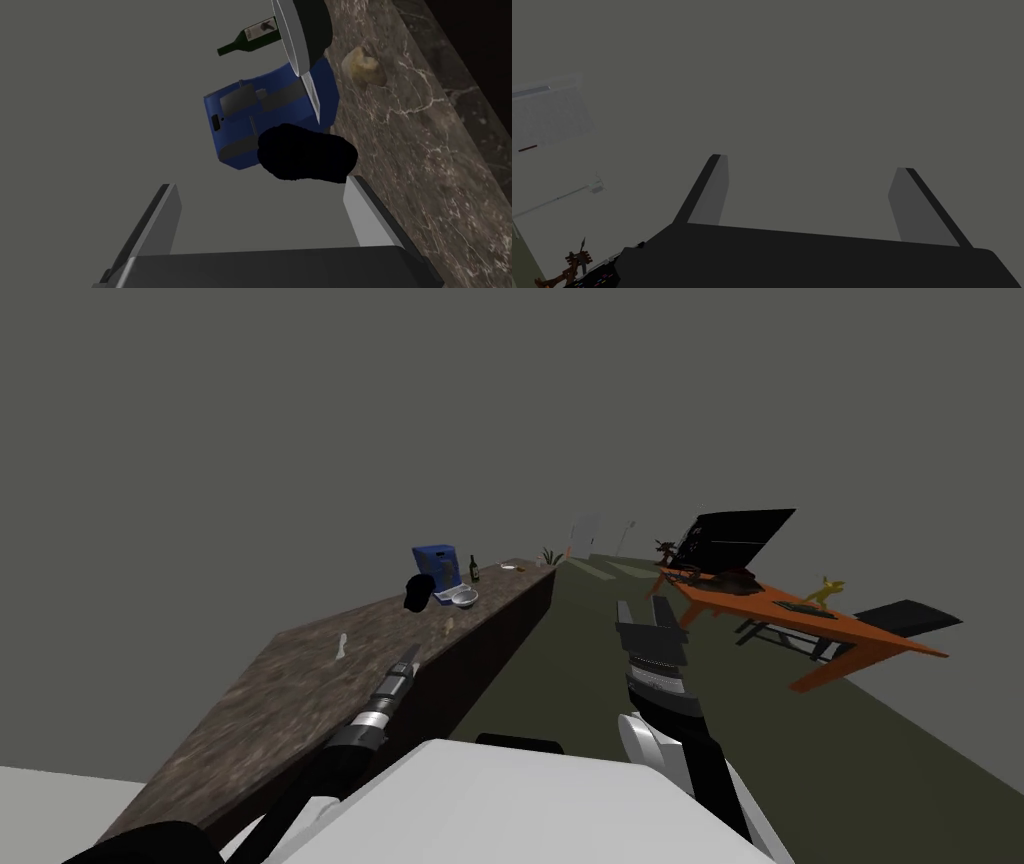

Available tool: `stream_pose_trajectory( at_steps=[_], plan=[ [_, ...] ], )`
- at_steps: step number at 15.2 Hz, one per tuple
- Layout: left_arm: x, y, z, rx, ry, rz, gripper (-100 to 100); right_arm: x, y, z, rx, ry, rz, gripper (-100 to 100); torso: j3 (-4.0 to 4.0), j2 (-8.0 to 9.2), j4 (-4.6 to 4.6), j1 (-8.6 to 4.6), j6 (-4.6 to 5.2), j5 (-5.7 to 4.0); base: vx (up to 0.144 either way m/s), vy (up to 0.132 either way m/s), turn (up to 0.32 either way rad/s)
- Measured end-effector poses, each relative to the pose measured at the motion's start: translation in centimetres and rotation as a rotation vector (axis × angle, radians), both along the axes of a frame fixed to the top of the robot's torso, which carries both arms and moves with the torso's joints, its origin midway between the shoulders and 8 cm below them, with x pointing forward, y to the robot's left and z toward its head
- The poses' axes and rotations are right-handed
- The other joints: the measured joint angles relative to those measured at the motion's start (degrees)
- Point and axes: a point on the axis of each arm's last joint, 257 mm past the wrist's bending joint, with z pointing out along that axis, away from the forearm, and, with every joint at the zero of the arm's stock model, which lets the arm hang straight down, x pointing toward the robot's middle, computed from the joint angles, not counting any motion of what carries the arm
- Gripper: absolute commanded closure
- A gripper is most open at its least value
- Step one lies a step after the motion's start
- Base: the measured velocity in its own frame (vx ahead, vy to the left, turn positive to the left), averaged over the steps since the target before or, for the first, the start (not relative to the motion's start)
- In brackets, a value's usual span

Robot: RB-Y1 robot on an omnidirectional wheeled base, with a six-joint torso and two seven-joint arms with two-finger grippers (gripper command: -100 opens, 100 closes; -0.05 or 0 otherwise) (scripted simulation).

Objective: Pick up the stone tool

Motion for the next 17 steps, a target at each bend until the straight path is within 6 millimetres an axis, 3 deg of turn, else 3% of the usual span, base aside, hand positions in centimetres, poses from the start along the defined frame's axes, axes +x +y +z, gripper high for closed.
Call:
stream_pose_trajectory(
  at_steps=[6,17],
  plan=[
    [-4.0,2.6,-4.5,0.026,0.206,0.038,-100,0.0,0.0,0.0,0.000,0.000,0.000,0,-0.07,-0.12,-0.03,0.12,-0.02,0.02,0.044,-0.056,-0.143],
    [-12.9,6.4,-9.9,0.068,0.568,0.082,-100,0.0,0.0,0.0,0.000,0.000,0.000,0,-0.20,-0.35,-0.08,0.27,0.00,0.06,0.081,-0.027,-0.154]
  ],
)
